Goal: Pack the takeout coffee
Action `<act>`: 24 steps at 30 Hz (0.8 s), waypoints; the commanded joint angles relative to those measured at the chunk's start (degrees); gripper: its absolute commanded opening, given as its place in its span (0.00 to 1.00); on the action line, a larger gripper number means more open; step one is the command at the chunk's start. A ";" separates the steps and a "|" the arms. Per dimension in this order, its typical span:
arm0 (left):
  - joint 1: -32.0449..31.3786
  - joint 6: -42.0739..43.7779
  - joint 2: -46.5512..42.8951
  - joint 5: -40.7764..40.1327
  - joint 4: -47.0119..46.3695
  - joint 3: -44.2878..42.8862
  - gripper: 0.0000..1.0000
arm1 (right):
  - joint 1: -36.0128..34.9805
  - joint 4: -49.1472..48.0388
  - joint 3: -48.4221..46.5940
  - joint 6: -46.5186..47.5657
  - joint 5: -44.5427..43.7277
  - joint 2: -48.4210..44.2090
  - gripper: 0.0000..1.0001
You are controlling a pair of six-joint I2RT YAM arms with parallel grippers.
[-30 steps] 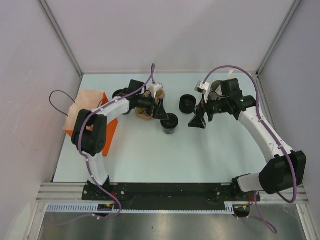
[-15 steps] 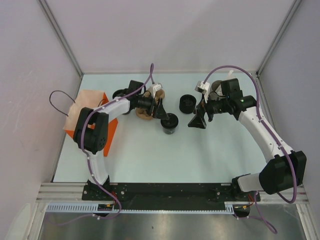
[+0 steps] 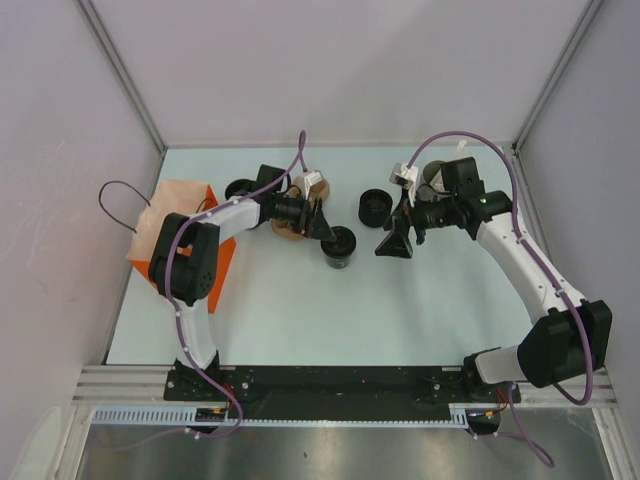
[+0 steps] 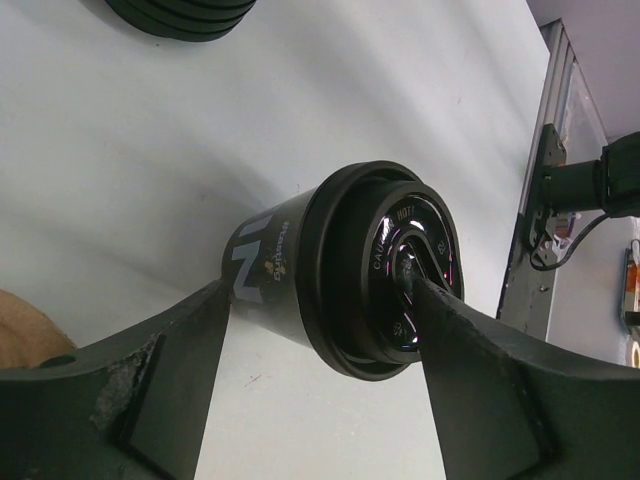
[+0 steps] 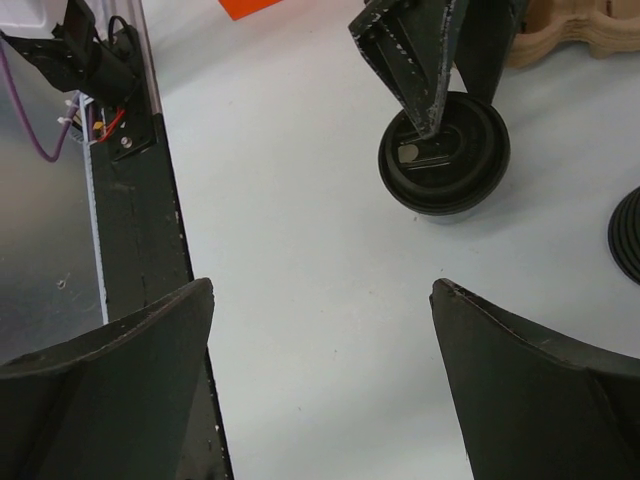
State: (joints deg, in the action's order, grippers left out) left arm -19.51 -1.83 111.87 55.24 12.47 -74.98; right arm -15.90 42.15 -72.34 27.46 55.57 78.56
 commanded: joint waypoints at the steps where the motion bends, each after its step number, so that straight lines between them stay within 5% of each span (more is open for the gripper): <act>1: 0.61 -0.46 0.71 1.80 -2.45 0.62 0.75 | 0.26 1.09 -0.17 1.63 4.72 1.06 0.92; 11: 0.70 -1.60 2.29 2.06 -4.12 1.41 0.58 | -0.18 -3.46 -0.17 -2.05 6.05 7.65 0.75; 21: 0.52 -1.96 2.56 2.15 -5.61 3.79 0.56 | -0.36 -18.05 -0.17 -13.47 4.19 17.67 0.61; 24: 0.52 -1.52 2.30 1.80 -5.61 4.23 0.56 | 0.08 -24.47 -0.26 -19.52 4.28 20.74 0.50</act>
State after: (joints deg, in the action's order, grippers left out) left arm -19.09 -5.15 112.64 60.25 7.05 -72.71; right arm -16.58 28.88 -72.29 17.15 59.57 96.73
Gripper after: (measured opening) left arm 0.569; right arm 0.553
